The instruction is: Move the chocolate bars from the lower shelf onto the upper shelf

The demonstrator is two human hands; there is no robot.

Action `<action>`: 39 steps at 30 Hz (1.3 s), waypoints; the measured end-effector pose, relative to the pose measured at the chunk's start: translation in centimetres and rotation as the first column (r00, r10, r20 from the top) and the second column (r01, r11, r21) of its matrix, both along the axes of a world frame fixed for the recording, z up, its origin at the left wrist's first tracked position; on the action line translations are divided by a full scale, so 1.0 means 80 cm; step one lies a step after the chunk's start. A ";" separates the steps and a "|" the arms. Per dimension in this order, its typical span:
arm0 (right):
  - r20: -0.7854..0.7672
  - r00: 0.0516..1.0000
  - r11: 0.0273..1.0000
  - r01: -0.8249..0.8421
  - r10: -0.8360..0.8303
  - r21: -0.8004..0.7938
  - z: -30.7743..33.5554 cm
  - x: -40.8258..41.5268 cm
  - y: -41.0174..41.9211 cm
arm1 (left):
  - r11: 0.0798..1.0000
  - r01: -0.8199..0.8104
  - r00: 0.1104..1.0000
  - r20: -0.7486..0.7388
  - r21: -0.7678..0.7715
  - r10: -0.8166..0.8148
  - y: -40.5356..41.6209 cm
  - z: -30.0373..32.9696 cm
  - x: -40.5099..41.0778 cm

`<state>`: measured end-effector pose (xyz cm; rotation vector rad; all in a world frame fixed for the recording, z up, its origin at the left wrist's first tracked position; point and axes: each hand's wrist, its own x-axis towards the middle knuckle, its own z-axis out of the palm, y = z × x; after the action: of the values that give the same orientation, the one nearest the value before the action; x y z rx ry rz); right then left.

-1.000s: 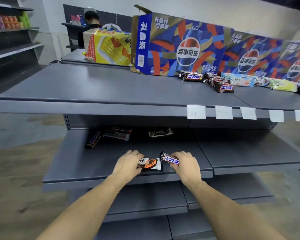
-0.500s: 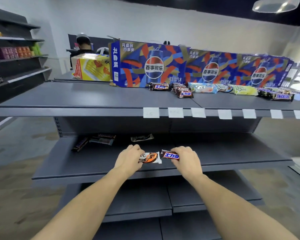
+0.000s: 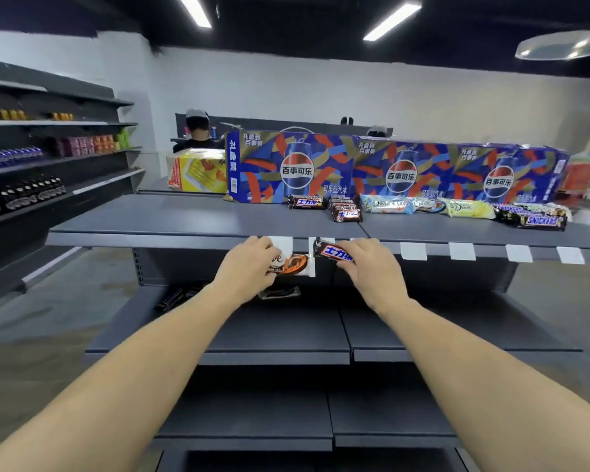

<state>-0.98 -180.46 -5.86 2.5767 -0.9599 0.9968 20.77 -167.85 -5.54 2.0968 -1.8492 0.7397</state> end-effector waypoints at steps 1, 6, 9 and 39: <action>0.014 1.000 1.000 0.007 -0.007 0.005 0.006 -0.002 -0.001 | 1.000 -0.010 1.000 -0.006 -0.004 0.010 0.001 0.008 -0.001; 0.029 1.000 1.000 0.000 0.000 -0.001 0.027 -0.001 -0.002 | 0.998 -0.044 0.999 0.018 -0.037 0.045 -0.003 0.036 -0.007; 0.019 1.000 1.000 -0.008 0.008 0.016 0.030 0.000 -0.007 | 0.989 -0.116 0.993 0.001 -0.096 0.117 -0.008 0.050 -0.007; -0.166 0.980 0.988 -0.086 0.107 0.127 0.061 0.183 -0.203 | 0.968 -0.204 0.979 -0.036 -0.144 0.201 -0.231 0.096 0.124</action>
<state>13.65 -196.69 -0.97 2.7781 -0.8820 0.7431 30.72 -186.29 2.11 2.2090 -1.5333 0.8689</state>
